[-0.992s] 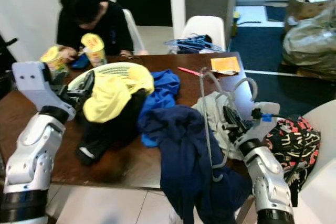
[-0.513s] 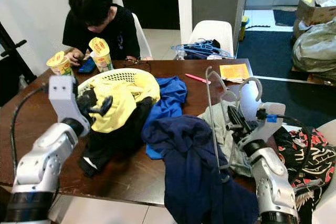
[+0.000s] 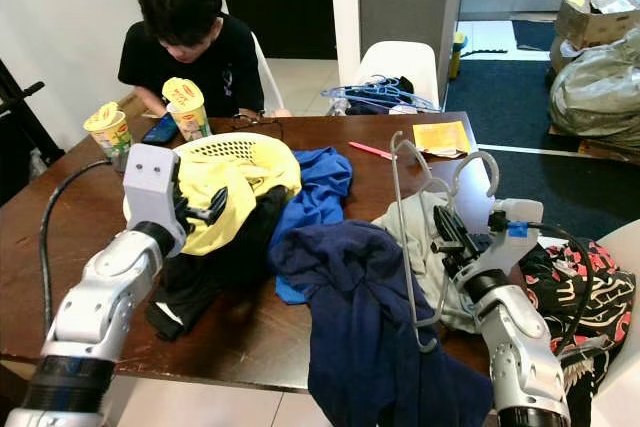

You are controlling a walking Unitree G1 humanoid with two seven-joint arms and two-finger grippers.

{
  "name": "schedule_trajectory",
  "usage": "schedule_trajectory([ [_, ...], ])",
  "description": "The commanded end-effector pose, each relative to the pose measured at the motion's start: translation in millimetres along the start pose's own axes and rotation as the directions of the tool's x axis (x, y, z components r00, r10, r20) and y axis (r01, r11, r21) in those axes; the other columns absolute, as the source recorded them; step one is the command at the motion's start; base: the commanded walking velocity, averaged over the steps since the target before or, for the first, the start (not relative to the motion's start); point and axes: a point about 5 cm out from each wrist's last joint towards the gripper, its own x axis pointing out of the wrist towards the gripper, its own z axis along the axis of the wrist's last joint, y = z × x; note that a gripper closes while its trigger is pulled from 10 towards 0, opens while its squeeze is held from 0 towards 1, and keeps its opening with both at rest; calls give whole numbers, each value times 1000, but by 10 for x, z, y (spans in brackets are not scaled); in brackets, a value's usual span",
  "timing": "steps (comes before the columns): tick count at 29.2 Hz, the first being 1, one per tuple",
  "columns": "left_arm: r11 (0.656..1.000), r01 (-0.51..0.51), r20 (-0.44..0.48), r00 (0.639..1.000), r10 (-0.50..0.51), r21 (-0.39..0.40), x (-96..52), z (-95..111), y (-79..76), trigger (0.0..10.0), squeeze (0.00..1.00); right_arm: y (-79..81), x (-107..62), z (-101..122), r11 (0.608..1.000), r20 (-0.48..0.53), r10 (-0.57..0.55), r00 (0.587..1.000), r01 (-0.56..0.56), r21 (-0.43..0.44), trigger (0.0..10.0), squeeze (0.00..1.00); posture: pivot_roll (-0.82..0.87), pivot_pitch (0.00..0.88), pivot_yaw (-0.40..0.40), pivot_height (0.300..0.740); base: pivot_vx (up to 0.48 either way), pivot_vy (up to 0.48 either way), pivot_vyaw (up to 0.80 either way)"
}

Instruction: Hang hanger

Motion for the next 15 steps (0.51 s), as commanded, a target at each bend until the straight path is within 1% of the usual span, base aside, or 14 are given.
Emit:
schedule_trajectory([
  [1, 999, -3, -16, 1000, 4, 50, 16, -30, 50, 10000, 0, 7, -29, -64, 1000, -39, -2, 999, 2, -2, 10000, 0, -57, 0, 93, 740, 0, 0, 0],
  [3, 999, 1, -21, 1000, 0, 53, 23, -41, 37, 10000, 0, 6, -29, -63, 1000, -39, -2, 999, 2, -2, 10000, 0, -57, 0, 93, 740, 0, 0, 0],
  [5, 999, 7, -59, 998, -4, 49, 27, -121, 17, 10000, 0, 7, -30, -63, 1000, -41, -2, 999, 2, -8, 10000, 0, -64, 0, 95, 740, 0, 0, 0],
  [6, 999, 7, -59, 998, -4, 49, 27, -121, 17, 10000, 0, 7, -30, -63, 1000, -41, -2, 999, 2, -8, 10000, 0, -64, 0, 95, 740, 0, 0, 0],
  [8, 998, -5, -143, 990, 15, 69, 12, -270, 25, 10000, 0, 7, -34, -61, 1000, -41, -4, 999, 3, -14, 10000, 0, -72, 0, 94, 740, 0, 0, 0],
  [9, 997, -10, -165, 986, 23, 79, 8, -311, 31, 10000, 0, 7, -35, -59, 1000, -41, -5, 999, 4, -15, 10000, 0, -72, 0, 94, 740, 0, 0, 0],
  [14, 994, -22, -175, 984, 40, 102, -1, -328, 66, 10000, 0, 5, -35, -61, 1000, -39, -10, 999, 9, -12, 10000, 0, -69, 0, 97, 740, 0, 0, 0],
  [15, 993, -30, -185, 981, 51, 117, -4, -339, 89, 6510, 0, 6, -33, -61, 1000, -38, -11, 999, 10, -12, 10000, 0, -66, 0, 99, 740, 0, 0, 0],
])
